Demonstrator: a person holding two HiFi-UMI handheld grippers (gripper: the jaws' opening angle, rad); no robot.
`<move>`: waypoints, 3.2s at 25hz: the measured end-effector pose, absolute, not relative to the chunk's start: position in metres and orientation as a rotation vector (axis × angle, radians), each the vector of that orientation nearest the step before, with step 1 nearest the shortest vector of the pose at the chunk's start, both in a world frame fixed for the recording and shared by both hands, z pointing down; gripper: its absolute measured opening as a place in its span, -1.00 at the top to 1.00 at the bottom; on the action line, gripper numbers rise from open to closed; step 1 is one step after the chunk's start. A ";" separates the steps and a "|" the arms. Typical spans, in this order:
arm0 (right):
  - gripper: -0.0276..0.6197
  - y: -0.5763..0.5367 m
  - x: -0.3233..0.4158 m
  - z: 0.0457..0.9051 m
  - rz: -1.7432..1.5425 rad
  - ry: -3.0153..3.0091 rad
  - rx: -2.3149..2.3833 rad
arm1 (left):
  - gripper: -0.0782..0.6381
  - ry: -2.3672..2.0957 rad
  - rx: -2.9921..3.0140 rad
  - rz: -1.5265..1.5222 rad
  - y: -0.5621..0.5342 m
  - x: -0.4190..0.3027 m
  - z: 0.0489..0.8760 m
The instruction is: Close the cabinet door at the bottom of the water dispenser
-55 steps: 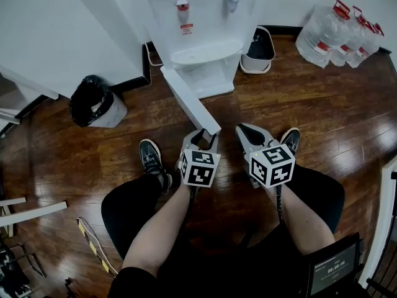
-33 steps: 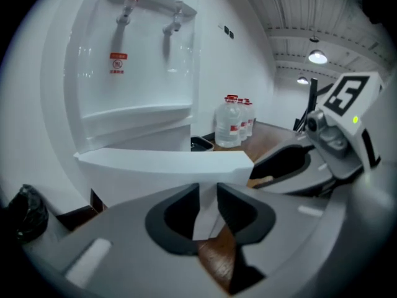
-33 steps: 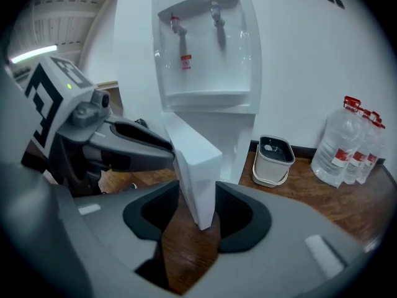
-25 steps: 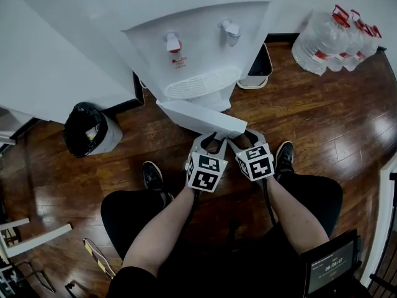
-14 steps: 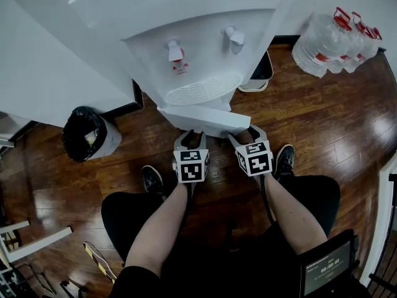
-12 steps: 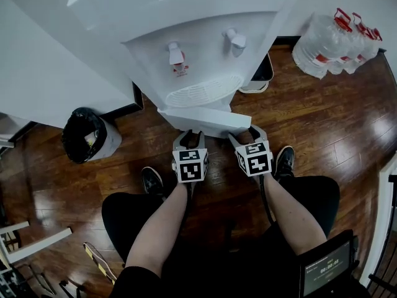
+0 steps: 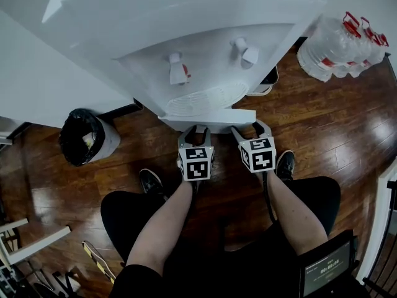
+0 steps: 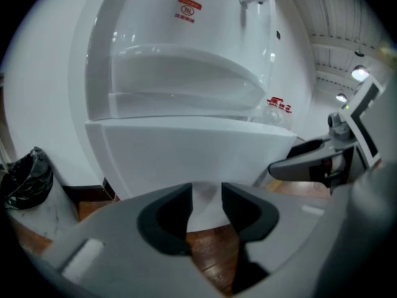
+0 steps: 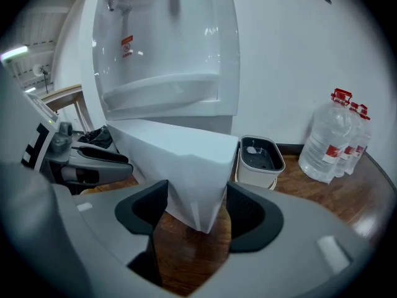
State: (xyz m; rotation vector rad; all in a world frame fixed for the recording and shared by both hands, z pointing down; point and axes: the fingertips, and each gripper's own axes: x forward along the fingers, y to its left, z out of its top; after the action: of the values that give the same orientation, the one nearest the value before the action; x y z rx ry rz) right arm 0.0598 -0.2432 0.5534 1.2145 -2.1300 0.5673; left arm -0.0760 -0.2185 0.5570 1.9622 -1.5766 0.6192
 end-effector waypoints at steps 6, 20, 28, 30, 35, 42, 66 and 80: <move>0.02 -0.263 0.059 0.552 0.492 -2.130 1.172 | 0.34 -1.564 1.913 0.556 -0.231 -0.069 0.549; 0.02 -0.292 0.055 0.543 0.390 -2.153 1.104 | 0.24 -1.711 1.728 0.485 -0.241 -0.087 0.548; 0.01 -0.303 0.054 0.546 0.354 -2.171 1.076 | 0.24 -1.726 1.706 0.471 -0.247 -0.087 0.549; 0.01 -0.304 0.055 0.548 0.345 -2.171 1.072 | 0.24 -1.725 1.699 0.473 -0.247 -0.086 0.549; 0.01 -0.307 0.053 0.546 0.344 -2.178 1.074 | 0.24 -1.733 1.711 0.481 -0.249 -0.087 0.550; 0.01 -0.310 0.054 0.548 0.339 -2.180 1.072 | 0.24 -1.738 1.716 0.500 -0.249 -0.088 0.553; 0.01 -0.322 0.049 0.546 0.336 -2.191 1.096 | 0.24 -1.758 1.724 0.517 -0.252 -0.092 0.555; 0.05 -0.318 0.052 0.551 0.459 -2.105 1.179 | 0.26 -1.711 1.809 0.579 -0.253 -0.087 0.550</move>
State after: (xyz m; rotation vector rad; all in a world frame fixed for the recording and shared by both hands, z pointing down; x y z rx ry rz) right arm 0.0523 -0.3185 0.5512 1.1786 -2.1046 0.4594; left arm -0.0869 -0.2534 0.5496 1.8093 -1.7115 0.5789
